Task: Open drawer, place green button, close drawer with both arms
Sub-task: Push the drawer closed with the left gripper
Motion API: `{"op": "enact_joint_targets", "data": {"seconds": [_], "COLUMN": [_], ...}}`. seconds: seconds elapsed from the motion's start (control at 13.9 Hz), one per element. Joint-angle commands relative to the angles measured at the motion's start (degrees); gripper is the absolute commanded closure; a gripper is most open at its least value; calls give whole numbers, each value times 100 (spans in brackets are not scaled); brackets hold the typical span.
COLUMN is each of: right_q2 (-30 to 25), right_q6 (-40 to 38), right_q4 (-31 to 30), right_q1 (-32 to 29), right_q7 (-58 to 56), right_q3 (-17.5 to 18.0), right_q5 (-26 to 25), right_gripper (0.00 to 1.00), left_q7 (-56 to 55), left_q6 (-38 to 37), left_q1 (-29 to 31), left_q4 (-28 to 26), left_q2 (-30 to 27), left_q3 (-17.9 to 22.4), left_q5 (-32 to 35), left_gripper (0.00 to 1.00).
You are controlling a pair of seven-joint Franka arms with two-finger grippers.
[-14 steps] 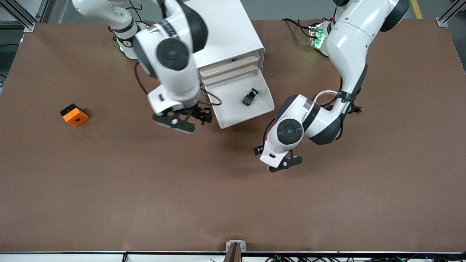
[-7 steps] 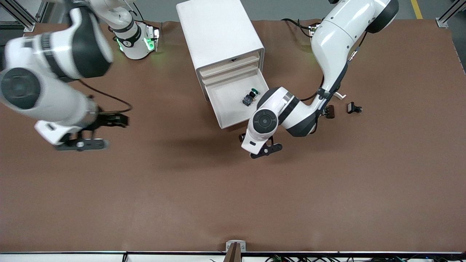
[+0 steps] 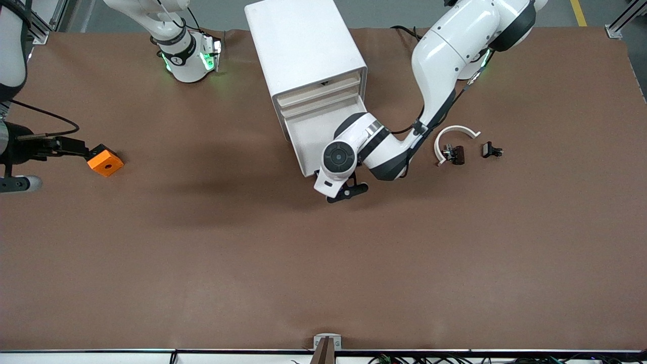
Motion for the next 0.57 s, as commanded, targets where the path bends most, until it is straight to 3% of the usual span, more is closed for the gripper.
{"op": "enact_joint_targets", "data": {"seconds": [0.0, 0.5], "right_q2": [-212, -212], "right_q6": [-55, -46], "right_q4": [-139, -157], "right_q1": [-105, -61], "right_q7": [18, 361], "right_q3": [107, 150], "right_q5": [-44, -35], "right_gripper": [0, 0], "left_q7": [-148, -491], "left_q6": [-144, -927], "left_q1": [36, -51], "left_q4": [-54, -54], "left_q2": [-1, 26], "left_q3": [-169, -407], "left_q5": [-340, -1105], "left_gripper": [0, 0]}}
